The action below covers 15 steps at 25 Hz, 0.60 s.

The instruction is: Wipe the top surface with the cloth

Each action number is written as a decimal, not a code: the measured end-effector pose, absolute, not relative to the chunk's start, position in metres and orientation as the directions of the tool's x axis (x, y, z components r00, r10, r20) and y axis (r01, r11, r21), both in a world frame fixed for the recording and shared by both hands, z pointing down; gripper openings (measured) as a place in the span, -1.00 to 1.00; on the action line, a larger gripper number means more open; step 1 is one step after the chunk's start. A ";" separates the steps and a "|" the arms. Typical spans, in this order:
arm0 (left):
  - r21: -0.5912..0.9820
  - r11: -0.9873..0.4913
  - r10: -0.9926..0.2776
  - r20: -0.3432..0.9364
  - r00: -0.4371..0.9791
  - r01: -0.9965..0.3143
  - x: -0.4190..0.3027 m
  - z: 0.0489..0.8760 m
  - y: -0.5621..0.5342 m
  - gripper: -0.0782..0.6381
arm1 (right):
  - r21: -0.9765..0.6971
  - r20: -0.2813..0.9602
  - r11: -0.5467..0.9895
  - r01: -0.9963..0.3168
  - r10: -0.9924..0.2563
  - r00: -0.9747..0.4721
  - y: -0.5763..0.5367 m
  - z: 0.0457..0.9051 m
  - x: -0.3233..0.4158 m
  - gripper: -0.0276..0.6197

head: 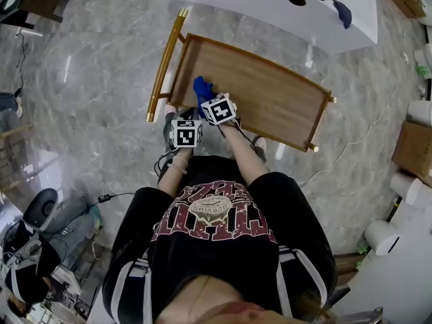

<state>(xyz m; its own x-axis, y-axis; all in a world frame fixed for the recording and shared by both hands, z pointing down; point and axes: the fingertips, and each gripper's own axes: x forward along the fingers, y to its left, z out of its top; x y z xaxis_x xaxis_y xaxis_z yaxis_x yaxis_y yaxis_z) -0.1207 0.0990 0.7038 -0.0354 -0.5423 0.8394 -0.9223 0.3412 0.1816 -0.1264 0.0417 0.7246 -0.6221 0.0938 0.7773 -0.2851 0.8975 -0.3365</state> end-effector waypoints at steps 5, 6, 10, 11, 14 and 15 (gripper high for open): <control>0.180 0.322 -0.534 0.845 -0.022 -0.929 -0.116 0.707 0.096 -0.65 | -0.338 0.779 0.889 -0.309 0.080 -0.622 0.037 0.726 -0.116 -0.64; 0.180 0.319 -0.533 0.846 -0.019 -0.931 -0.115 0.707 0.096 -0.65 | -0.339 0.779 0.888 -0.312 0.079 -0.621 0.036 0.726 -0.115 -0.64; 0.181 0.296 -0.527 0.850 -0.003 -0.938 -0.110 0.708 0.091 -0.65 | -0.339 0.779 0.883 -0.324 0.070 -0.623 0.033 0.726 -0.106 -0.64; 0.181 0.288 -0.526 0.851 0.003 -0.940 -0.109 0.708 0.090 -0.65 | -0.338 0.779 0.882 -0.329 0.066 -0.623 0.032 0.726 -0.103 -0.64; 0.179 0.262 -0.522 0.853 0.016 -0.948 -0.103 0.708 0.086 -0.65 | -0.334 0.781 0.878 -0.343 0.054 -0.622 0.028 0.725 -0.095 -0.64; 0.178 0.250 -0.522 0.853 0.022 -0.952 -0.100 0.709 0.084 -0.65 | -0.336 0.781 0.875 -0.348 0.052 -0.622 0.028 0.725 -0.092 -0.64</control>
<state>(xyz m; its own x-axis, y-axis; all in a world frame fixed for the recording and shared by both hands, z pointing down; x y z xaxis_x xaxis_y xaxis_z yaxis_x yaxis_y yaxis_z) -0.1002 0.0842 0.7087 0.0223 -0.5220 0.8526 -0.9516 0.2504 0.1782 -0.0925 0.0276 0.7253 -0.6225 0.0521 0.7809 -0.3477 0.8755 -0.3356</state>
